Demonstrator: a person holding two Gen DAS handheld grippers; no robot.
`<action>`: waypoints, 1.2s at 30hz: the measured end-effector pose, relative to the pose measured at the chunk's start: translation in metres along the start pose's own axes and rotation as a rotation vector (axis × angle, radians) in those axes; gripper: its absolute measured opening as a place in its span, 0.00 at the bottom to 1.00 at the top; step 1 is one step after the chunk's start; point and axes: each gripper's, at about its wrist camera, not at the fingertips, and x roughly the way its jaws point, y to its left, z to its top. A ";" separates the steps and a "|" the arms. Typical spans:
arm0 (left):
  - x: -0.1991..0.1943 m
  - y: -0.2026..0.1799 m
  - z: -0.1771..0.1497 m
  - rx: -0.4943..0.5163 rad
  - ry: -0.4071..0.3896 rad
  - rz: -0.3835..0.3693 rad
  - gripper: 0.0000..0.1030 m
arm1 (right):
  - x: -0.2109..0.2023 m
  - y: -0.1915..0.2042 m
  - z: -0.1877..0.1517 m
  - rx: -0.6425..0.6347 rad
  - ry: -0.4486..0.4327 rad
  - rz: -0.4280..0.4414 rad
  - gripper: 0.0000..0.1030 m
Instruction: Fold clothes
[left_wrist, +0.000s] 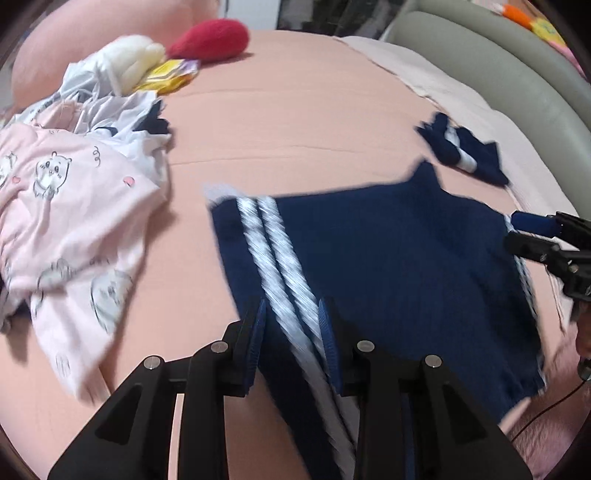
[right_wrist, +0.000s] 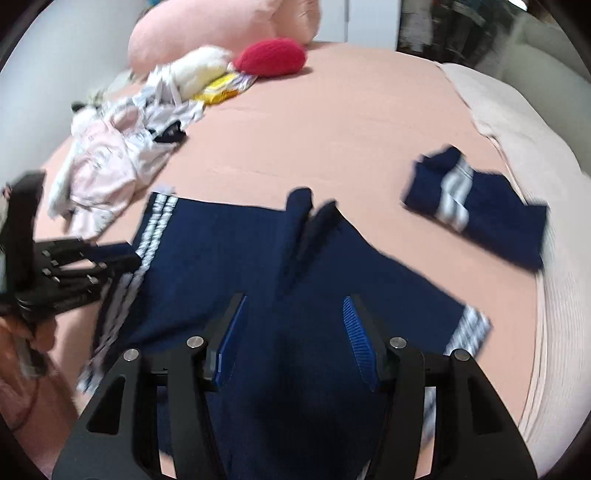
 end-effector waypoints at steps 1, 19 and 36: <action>0.005 0.005 0.006 -0.002 -0.002 0.008 0.31 | 0.012 0.001 0.009 -0.012 0.010 0.008 0.53; 0.027 0.008 0.013 0.103 -0.006 0.077 0.33 | 0.091 -0.047 0.045 0.171 0.039 -0.014 0.40; -0.037 -0.124 -0.102 0.247 0.121 -0.118 0.35 | -0.055 0.001 -0.164 0.275 0.056 0.023 0.36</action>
